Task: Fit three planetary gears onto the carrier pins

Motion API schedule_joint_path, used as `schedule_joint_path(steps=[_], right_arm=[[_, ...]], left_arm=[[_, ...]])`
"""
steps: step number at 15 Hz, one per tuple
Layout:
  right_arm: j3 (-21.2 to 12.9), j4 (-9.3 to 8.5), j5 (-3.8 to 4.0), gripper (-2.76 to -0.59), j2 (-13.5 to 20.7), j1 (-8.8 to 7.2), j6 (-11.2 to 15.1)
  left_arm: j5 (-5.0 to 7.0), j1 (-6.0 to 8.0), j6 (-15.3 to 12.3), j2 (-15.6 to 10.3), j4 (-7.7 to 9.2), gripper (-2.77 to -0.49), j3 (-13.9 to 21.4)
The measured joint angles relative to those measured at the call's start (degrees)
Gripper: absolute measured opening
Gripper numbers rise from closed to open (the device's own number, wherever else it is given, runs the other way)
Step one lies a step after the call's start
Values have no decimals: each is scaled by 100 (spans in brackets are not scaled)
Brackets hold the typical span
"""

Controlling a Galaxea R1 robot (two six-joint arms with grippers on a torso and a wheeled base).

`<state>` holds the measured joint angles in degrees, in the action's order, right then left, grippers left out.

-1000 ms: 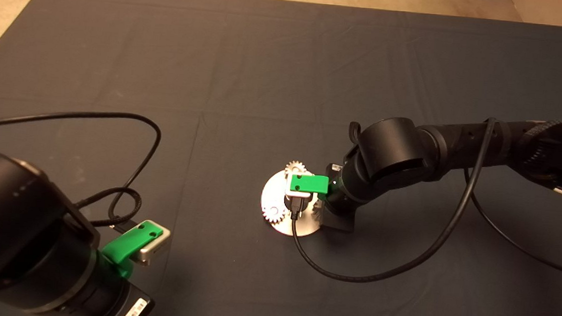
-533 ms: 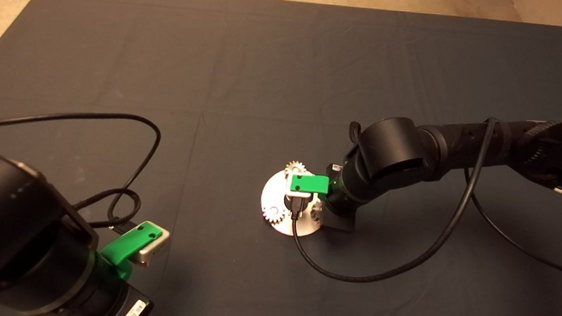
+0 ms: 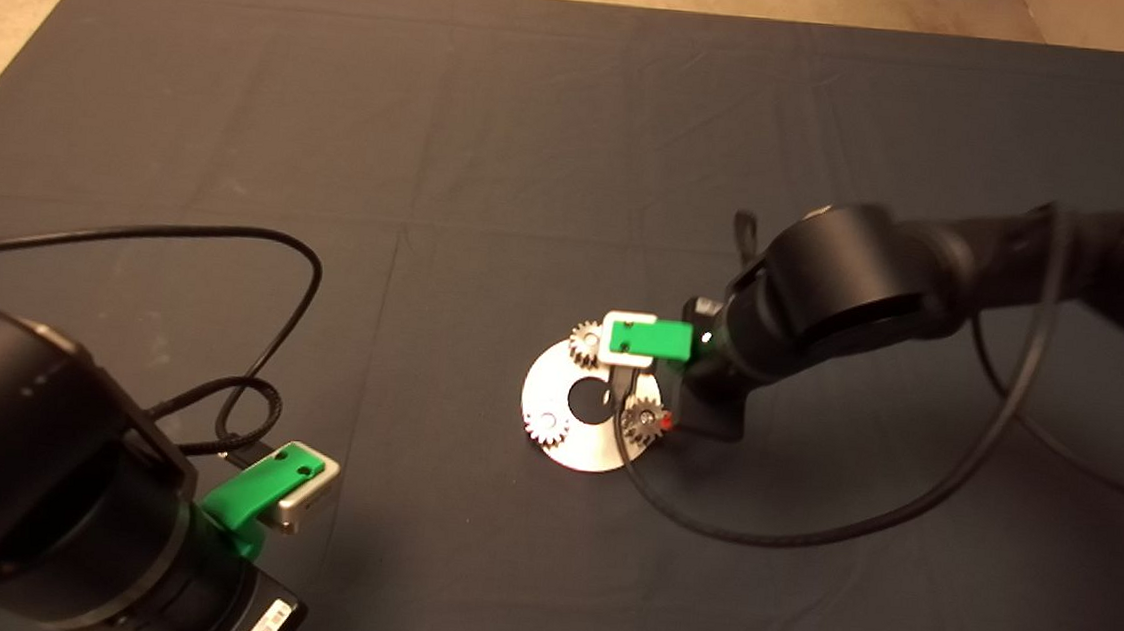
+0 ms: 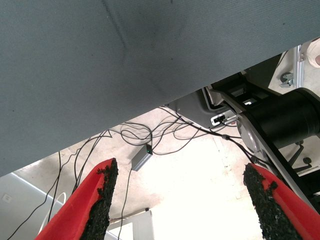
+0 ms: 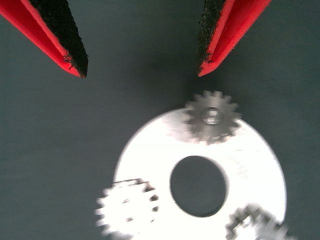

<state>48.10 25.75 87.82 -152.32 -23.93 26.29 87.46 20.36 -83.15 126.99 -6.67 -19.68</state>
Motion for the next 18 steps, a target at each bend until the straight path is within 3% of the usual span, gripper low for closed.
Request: schedule_joint_path(steps=[1, 2, 5, 7, 8, 10, 12, 13, 14, 16, 18], right_arm=[[-193, -27, -6, -178, 64, -318, 286], [-384, -116, -12, -167, 124, -506, 562], [-882, -465, -17, -159, 375, -836, 1430], [-1065, -685, -23, -150, 622, -1005, 1851], [-1136, -828, -56, -149, 823, -1024, 2013], [-1263, -1244, -72, -132, 1782, -1055, 2570], [-1346, -1586, 10, -129, 2864, -1113, 3175], [-1472, -1743, 68, -121, 3334, -1119, 3581], [-1664, -1922, 63, -120, 3684, -1107, 4060], [-2067, -2177, 45, -113, 4151, -935, 5016], [-2370, -2375, 7, -103, 4349, -658, 5595]], left_arm=[[0, 0, 2, 0, 1, -150, 0], [2, 0, 3, 0, 0, -150, 0], [0, 0, 5, 0, 0, -150, 0], [-2, 0, 5, 3, 0, -150, 0], [2, 0, 5, 0, 0, -150, 0], [0, 0, 5, 0, 0, -150, -6], [2, 0, 5, 0, 2, -136, -73], [-2, 0, 5, 2, 4, -134, -129], [0, 0, -4, 7, 26, -124, -177], [0, 0, -84, 14, 118, -115, -221], [2, 0, -321, 13, 171, -107, -223]])
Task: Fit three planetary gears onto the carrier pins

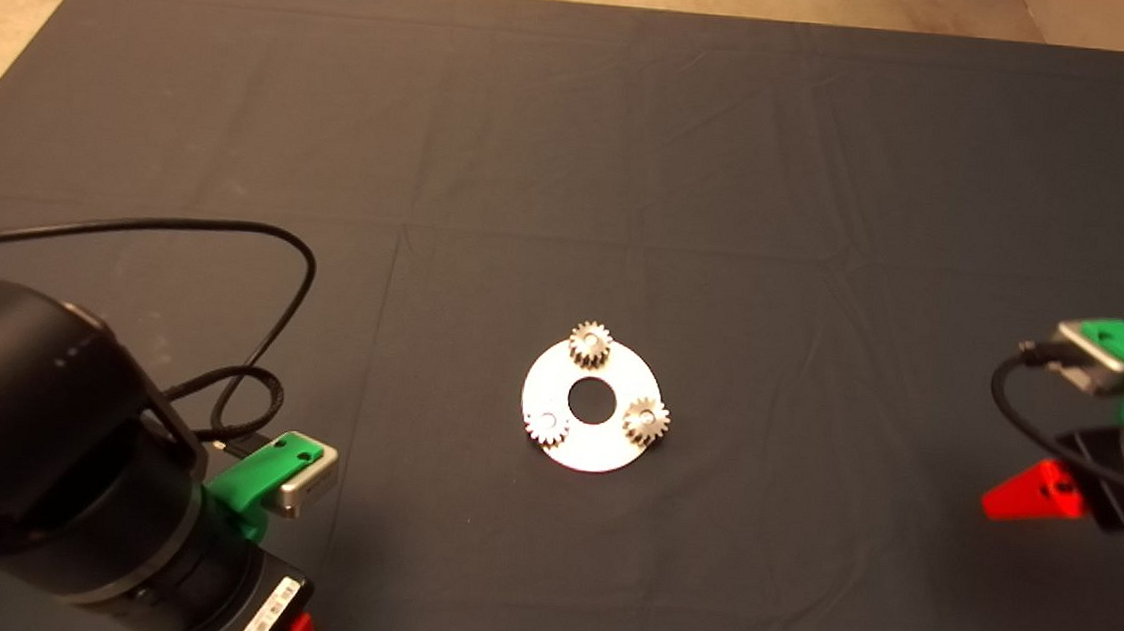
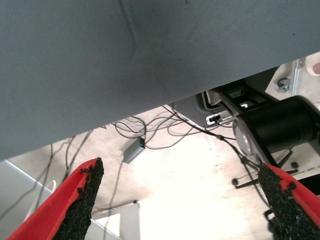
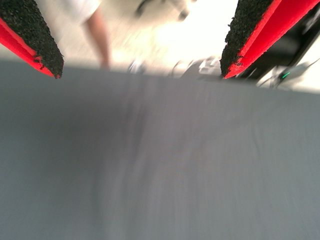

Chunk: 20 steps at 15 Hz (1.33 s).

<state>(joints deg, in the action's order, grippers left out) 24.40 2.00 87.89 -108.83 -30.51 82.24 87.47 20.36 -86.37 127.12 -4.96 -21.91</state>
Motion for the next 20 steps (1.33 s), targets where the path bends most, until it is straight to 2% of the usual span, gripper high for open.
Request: schedule_joint_path(steps=[1, 3, 7, 8, 9, 10, 12, 17, 20], right_arm=[[-75, -54, -2, -103, 55, 50, 126], [-151, -84, 6, -91, 153, 130, 177], [-230, -139, -5, -76, 164, 185, 230], [-241, -149, -2, -76, 177, 204, 257], [-250, -159, -2, -64, 186, 212, 273], [-250, -159, -2, -62, 186, 213, 277], [-250, -159, 0, -62, 133, 275, 371], [-252, -159, -5, -62, -282, 307, 649], [-252, -159, -5, -62, -376, 336, 749]], left_arm=[[-2, 0, -175, 0, 17, -105, 2], [-2, 0, -416, 2, 68, -92, 59], [-1, 1, -706, -20, 232, -78, 174], [-2, 0, -737, -37, 249, -71, 190], [1, 1, -751, -66, 265, -65, 193], [-2, 4, -776, -89, 284, -64, 195], [-4, 6, -797, -148, 309, -49, 210], [1, 188, -870, -389, 329, -49, 218], [-4, 224, -872, -408, 332, -49, 223]])
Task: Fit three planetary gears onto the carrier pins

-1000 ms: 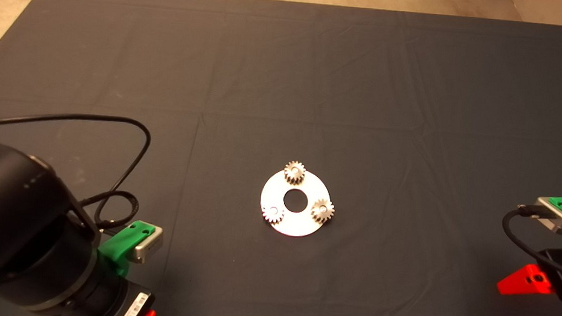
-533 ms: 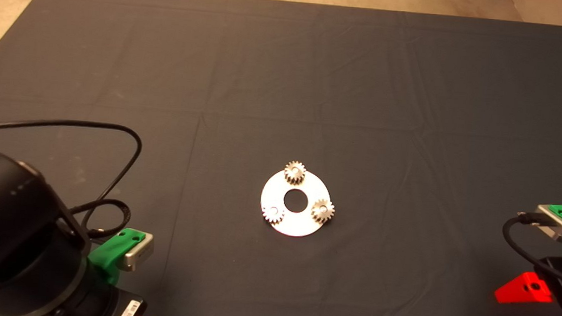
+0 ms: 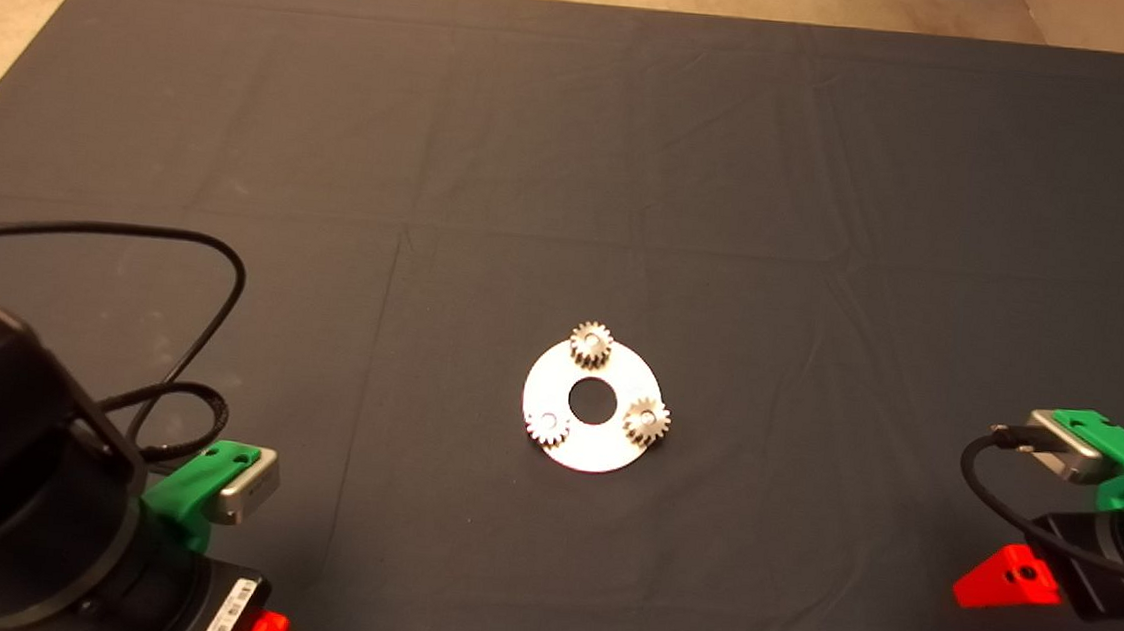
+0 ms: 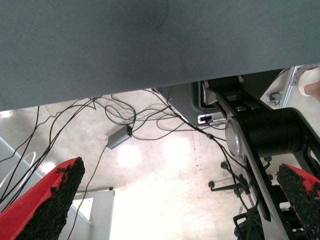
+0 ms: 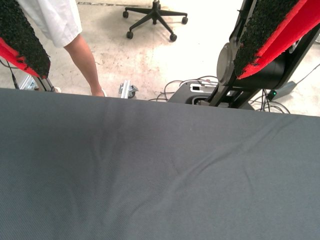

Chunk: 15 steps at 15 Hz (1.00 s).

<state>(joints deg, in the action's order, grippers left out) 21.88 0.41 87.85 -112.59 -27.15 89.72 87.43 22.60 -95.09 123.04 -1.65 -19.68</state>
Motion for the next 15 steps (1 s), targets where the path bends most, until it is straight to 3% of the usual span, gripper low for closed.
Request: schedule_joint_path(steps=[15], right_arm=[[-4, 0, 0, -62, -85, 2, 99]], left_arm=[[2, 31, 5, 66, 13, -49, 11]])
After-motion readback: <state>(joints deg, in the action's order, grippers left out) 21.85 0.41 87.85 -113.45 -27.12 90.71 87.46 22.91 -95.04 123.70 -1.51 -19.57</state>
